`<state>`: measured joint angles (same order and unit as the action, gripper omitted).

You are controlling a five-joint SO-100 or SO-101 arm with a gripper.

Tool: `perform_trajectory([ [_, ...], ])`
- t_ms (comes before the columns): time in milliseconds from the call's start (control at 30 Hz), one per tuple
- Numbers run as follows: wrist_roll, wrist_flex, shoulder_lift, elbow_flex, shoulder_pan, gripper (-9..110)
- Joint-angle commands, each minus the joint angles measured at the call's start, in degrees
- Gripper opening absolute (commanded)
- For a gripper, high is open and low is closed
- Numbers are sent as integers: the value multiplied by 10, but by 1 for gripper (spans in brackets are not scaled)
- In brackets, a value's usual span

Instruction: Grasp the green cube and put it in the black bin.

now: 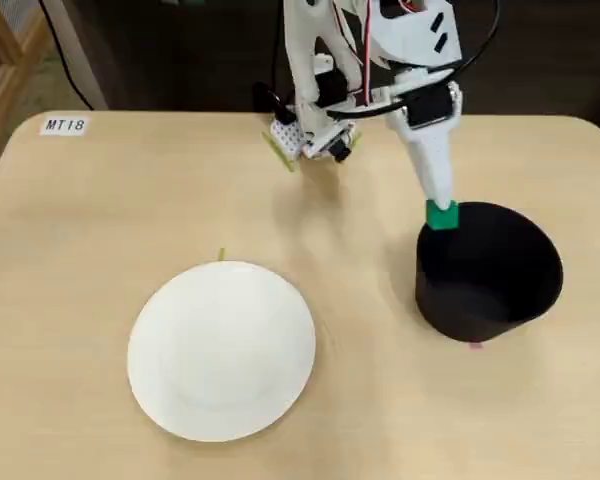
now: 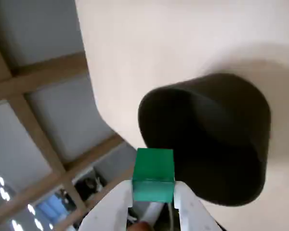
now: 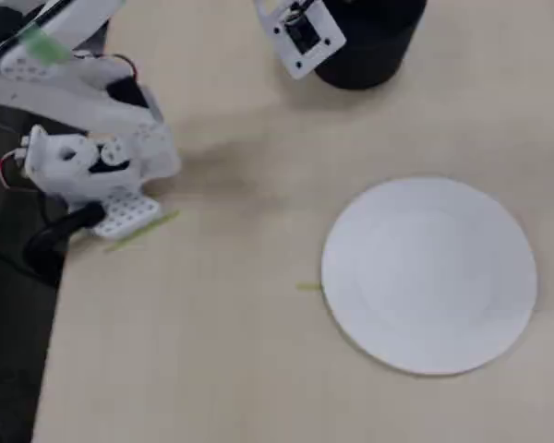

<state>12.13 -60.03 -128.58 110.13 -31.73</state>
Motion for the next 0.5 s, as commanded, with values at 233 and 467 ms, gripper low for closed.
perform_trajectory([
  [233,-11,81,-18,50,-70,0],
  [467,-25,117,-28,101,-71,33],
])
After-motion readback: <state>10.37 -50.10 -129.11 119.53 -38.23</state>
